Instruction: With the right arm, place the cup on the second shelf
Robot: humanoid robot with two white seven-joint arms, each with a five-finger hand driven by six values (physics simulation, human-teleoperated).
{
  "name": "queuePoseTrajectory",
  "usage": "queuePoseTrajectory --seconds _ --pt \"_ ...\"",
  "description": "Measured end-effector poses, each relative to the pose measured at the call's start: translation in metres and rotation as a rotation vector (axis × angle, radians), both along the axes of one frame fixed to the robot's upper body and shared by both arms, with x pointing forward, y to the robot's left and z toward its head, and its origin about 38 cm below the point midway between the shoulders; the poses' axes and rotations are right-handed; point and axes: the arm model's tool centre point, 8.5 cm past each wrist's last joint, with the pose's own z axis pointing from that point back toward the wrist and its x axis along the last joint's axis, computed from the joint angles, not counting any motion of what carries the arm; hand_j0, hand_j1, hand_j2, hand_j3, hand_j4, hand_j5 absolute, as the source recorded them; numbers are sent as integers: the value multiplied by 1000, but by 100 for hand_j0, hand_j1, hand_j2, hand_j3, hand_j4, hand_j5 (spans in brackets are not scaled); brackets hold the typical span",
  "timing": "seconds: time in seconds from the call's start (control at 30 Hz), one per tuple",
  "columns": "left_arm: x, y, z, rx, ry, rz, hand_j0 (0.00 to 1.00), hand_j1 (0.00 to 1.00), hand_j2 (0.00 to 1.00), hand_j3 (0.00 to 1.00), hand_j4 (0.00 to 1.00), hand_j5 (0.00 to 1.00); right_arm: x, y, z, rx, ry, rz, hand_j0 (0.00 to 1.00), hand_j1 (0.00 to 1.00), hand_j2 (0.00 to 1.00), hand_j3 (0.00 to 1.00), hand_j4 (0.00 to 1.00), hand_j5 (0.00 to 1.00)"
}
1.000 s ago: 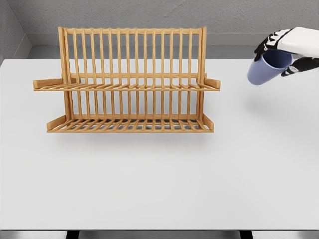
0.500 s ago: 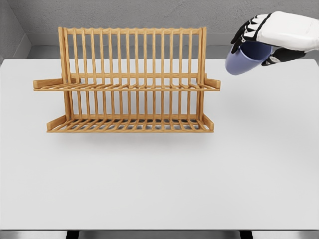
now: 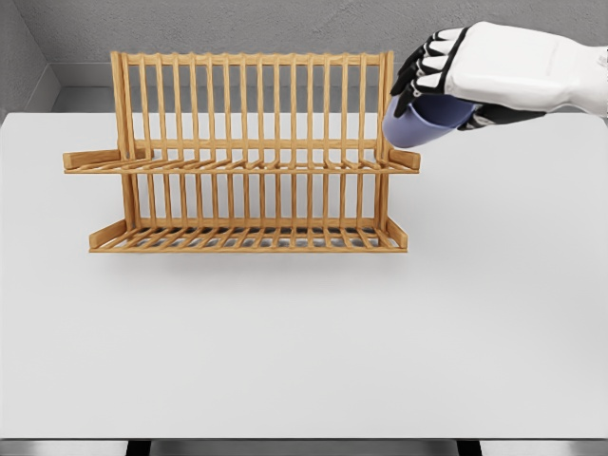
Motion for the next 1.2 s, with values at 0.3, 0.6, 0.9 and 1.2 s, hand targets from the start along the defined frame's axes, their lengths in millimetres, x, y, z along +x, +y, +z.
queuePoseTrajectory --seconds 0.3,0.6,0.9,1.2 --pt "0 0 0 0 0 0 100 100 100 100 100 100 -4 19 -8 2 17 41 63 63 63 63 63 63" --pt "0 0 0 0 0 0 100 100 100 100 100 100 0 32 -30 -32 63 29 65 65 65 65 65 65" --pt "0 0 0 0 0 0 100 100 100 100 100 100 4 4 11 38 -40 -54 100 100 100 100 100 100" --pt "0 0 0 0 0 0 100 100 100 100 100 100 -11 -121 -131 187 264 -391 100 100 100 100 100 100"
